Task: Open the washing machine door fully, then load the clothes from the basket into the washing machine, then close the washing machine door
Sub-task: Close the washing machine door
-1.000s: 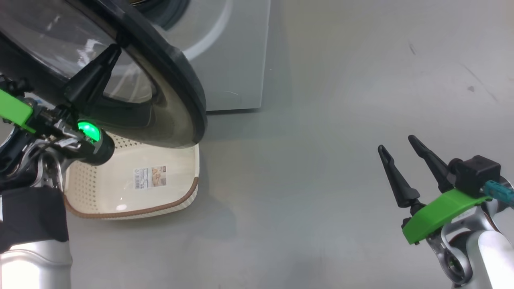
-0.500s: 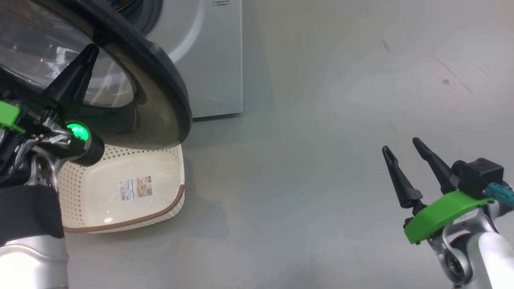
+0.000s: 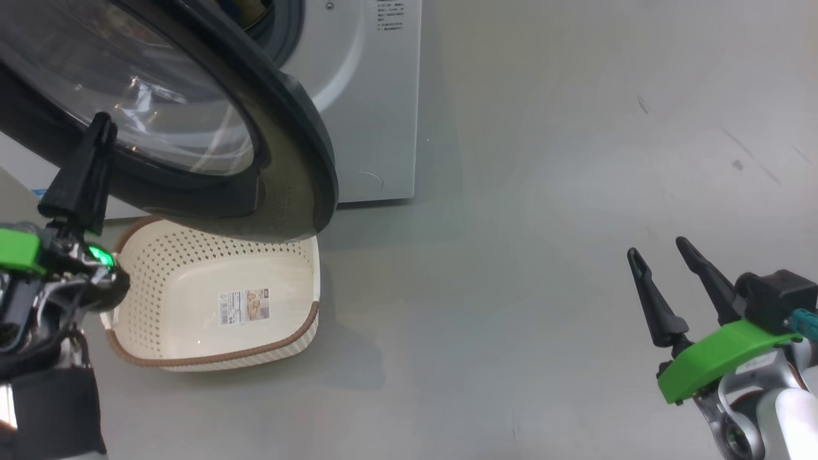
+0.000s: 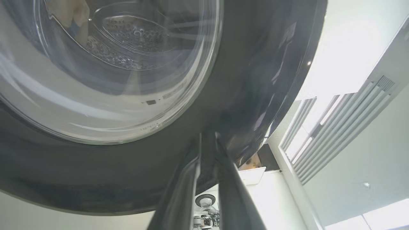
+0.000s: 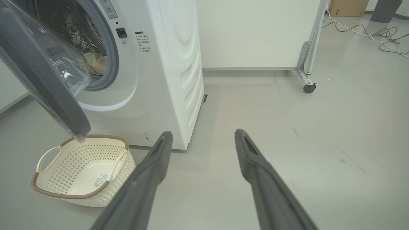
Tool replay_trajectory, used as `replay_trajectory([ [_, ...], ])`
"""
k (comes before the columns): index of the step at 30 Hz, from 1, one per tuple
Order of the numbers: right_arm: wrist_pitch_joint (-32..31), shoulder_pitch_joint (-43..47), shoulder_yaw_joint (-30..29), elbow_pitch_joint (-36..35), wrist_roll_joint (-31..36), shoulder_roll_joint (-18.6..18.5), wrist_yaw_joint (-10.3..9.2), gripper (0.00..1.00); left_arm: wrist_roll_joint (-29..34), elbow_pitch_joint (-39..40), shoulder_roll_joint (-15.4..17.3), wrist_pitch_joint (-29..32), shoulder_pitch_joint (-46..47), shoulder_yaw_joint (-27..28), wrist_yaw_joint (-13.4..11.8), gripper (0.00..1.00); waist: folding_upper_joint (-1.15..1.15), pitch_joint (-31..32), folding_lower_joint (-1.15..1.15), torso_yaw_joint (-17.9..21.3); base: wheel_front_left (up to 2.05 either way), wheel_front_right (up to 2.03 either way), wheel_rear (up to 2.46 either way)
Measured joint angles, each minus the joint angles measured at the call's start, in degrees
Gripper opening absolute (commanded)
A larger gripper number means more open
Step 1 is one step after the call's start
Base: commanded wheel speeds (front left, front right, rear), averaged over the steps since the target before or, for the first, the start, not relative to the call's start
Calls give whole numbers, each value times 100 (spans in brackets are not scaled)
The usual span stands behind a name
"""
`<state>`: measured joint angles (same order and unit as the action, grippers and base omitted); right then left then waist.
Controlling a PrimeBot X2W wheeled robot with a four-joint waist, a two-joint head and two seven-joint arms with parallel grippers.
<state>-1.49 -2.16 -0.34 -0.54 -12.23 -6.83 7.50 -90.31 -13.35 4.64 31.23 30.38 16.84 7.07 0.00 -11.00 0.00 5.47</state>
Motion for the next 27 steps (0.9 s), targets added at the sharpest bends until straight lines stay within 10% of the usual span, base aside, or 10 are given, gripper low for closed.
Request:
replay_trajectory([
  [3, -2, 83, -58, -19, 15, 7, 0, 100, 682, 541, -26, -501, -431, -166, 1, 56, 0, 68, 0, -79, 0, 0, 0],
  [4, -4, 117, -74, -20, 15, 8, 0, 100, 905, 687, -29, -743, -582, -245, 1, 85, 0, 89, 0, -106, 0, 0, 0],
  [6, -15, 166, -86, -31, 23, 8, 0, 100, 1336, 889, -24, -1195, -851, -374, 0, 76, 0, 134, 0, -142, 0, 0, 0],
  [9, -64, 195, -87, -53, 23, 8, 0, 100, 2364, 938, 25, -2326, -1293, -497, 1, 100, 0, 222, 0, -186, 0, 0, 0],
  [13, -107, 199, -86, -78, 23, 8, 0, 100, 3697, 882, 216, -3066, -1718, -866, -29, 100, 0, 296, 0, -189, 0, 0, 0],
  [20, -112, 337, -78, -81, 23, 8, 0, 100, 5890, 903, 474, -3921, -2361, -1507, -776, 100, 0, 378, 0, -120, 0, 0, 0],
  [27, -114, 414, -80, -81, 23, 7, 0, 100, 6694, 1015, 495, -4203, -2876, -1814, -1214, 100, 0, 413, 0, -59, 0, 0, 0],
])
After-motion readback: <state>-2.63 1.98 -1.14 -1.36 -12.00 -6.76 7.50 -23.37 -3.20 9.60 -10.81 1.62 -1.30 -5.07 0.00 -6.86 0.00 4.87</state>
